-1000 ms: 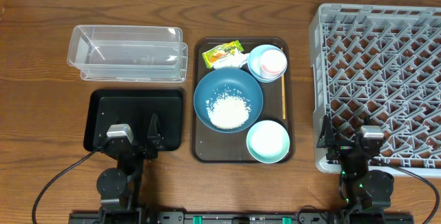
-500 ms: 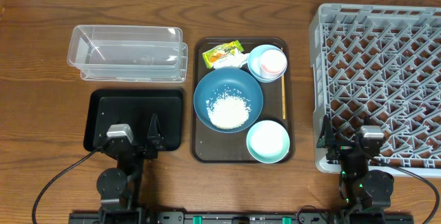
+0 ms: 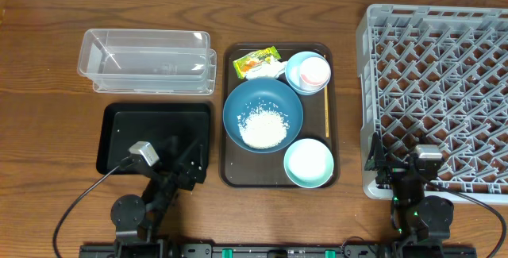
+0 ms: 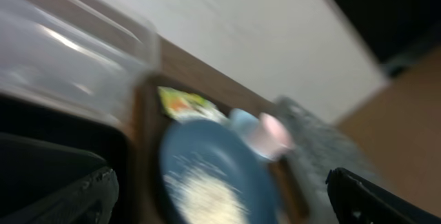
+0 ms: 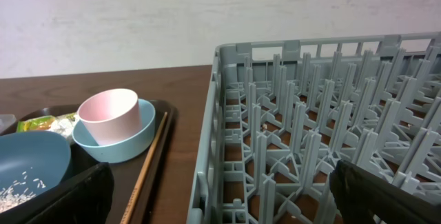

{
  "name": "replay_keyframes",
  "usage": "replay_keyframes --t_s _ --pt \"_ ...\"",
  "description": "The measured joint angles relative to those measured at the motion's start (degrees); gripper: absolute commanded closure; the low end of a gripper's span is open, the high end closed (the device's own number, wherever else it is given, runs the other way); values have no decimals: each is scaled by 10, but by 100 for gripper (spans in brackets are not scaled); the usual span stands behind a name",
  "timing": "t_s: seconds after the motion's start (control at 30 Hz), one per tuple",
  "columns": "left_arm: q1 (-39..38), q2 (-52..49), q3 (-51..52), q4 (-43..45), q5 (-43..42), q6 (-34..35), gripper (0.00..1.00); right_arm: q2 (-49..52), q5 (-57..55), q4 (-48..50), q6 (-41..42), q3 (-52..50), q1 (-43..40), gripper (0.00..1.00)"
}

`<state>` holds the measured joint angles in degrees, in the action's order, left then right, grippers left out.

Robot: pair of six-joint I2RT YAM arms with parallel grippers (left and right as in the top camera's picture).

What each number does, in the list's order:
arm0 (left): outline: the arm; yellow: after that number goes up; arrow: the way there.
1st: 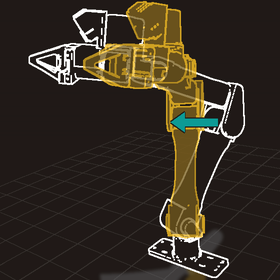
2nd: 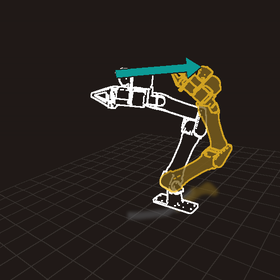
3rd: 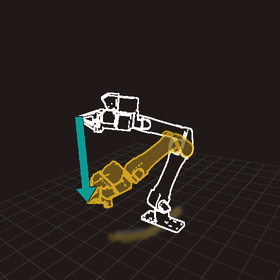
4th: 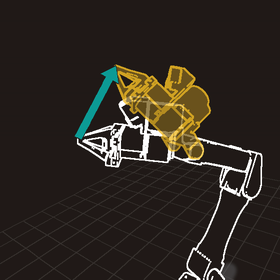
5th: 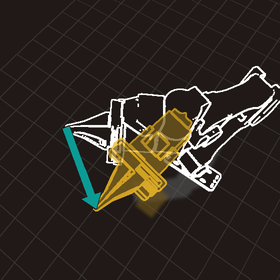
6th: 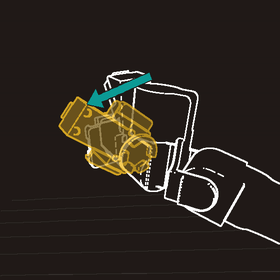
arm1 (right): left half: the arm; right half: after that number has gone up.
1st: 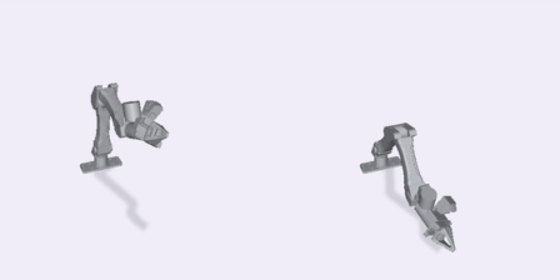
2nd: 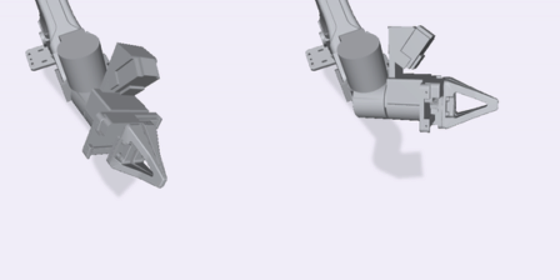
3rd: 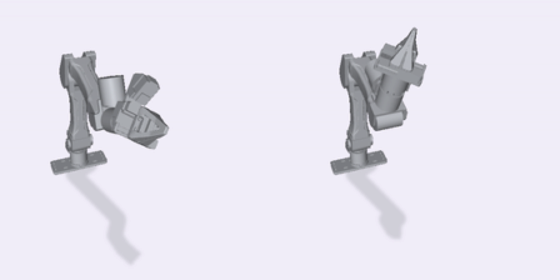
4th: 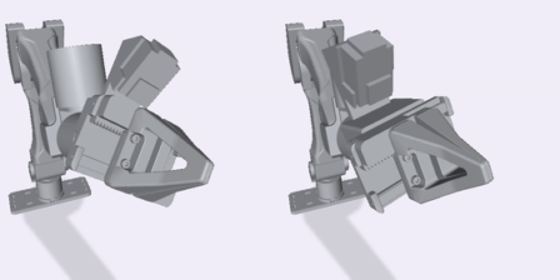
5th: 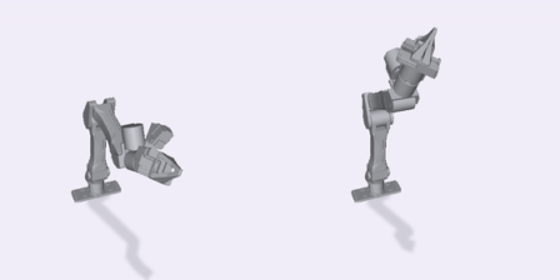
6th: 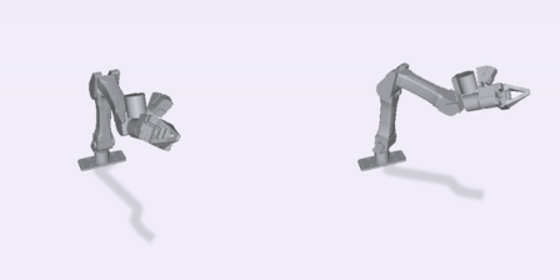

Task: Sort waste into correct bins and load items into the dishwasher rack
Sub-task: 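Move the left gripper toward the blue bowl of rice, then grasp the rim of the blue bowl with the left gripper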

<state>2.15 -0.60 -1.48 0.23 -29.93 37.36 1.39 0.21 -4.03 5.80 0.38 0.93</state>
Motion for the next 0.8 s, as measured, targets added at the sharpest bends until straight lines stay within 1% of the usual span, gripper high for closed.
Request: replay_keyframes --t_s 0.03,0.1,0.17,0.2,0.3,0.37,0.43,0.53,0.6,0.67,0.7,0.8 --pt "0 0 3 13 -24 25 2 0 0 0 0 0 0 1" --pt "0 -1 11 73 -72 58 2 0 0 0 0 0 0 1" --pt "0 -1 10 131 -109 74 2 0 0 0 0 0 0 1" --pt "0 0 6 145 -126 81 2 0 0 0 0 0 0 1" --pt "0 -2 -17 143 -156 95 2 0 0 0 0 0 0 1" --pt "2 -15 -48 119 -167 99 2 0 0 0 0 0 0 1" --pt "6 -48 -98 71 -173 85 2 0 0 0 0 0 0 1" --pt "9 -119 -187 -42 -176 25 2 1 0 0 0 0 0 1" --pt "9 -181 -264 -162 -163 -30 2 1 0 0 0 0 0 1" --pt "9 -268 -370 -337 -124 -98 2 1 0 0 0 0 0 1" --pt "9 -315 -421 -400 -99 -130 2 1 0 0 0 0 0 1" --pt "9 -435 -560 -536 -53 -188 2 2 0 0 0 0 0 1"
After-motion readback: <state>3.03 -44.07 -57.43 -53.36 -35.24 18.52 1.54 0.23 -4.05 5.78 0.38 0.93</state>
